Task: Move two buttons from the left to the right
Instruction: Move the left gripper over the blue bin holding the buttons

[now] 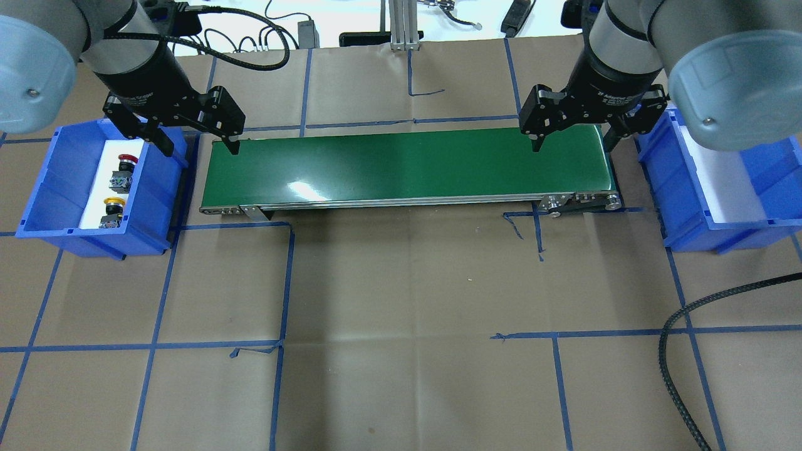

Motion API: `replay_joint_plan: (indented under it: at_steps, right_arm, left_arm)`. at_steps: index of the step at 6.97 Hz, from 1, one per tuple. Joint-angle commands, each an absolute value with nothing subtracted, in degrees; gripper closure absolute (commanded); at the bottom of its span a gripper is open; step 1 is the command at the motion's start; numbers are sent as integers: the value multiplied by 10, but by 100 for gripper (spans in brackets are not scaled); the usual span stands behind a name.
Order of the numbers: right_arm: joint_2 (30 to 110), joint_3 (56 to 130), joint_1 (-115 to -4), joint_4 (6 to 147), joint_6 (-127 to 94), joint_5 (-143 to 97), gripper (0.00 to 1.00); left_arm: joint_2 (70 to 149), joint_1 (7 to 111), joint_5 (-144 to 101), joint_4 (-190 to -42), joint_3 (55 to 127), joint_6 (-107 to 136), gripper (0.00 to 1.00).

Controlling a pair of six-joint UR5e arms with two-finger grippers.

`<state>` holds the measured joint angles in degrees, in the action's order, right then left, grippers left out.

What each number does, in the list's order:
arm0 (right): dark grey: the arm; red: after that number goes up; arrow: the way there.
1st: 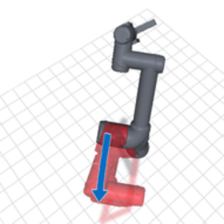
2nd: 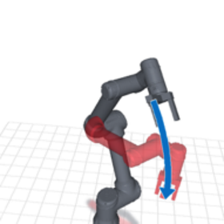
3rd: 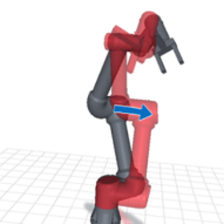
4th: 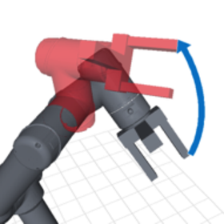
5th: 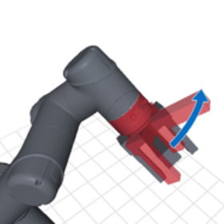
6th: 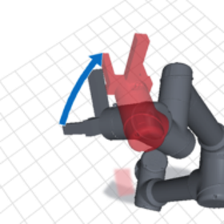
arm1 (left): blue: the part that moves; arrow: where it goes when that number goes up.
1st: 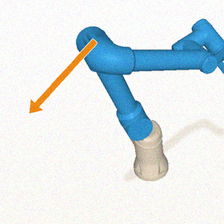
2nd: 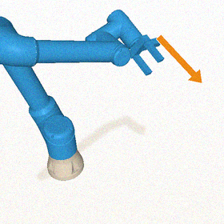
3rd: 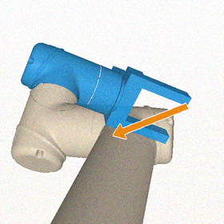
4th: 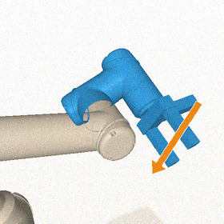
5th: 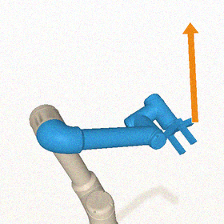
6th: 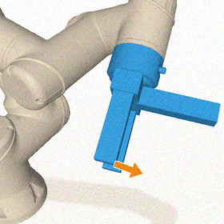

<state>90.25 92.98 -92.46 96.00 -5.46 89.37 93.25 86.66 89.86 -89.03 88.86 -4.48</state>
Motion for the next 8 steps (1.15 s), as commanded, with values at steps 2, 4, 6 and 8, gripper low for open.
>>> replay_joint_plan:
  at_steps: [2,4,6,8]
  right_arm:
    - [901,929,-925,960,-54,921,0]
    - [903,933,-925,961,-54,921,0]
    - [909,932,-925,961,-54,920,0]
    - [910,933,-925,960,-59,917,0]
  left_arm:
    - [933,867,900,-890,889,-45,0]
    - [933,867,900,-890,890,-47,0]
    - [933,866,901,-890,890,-47,0]
    - [940,852,905,-889,880,-81,0]
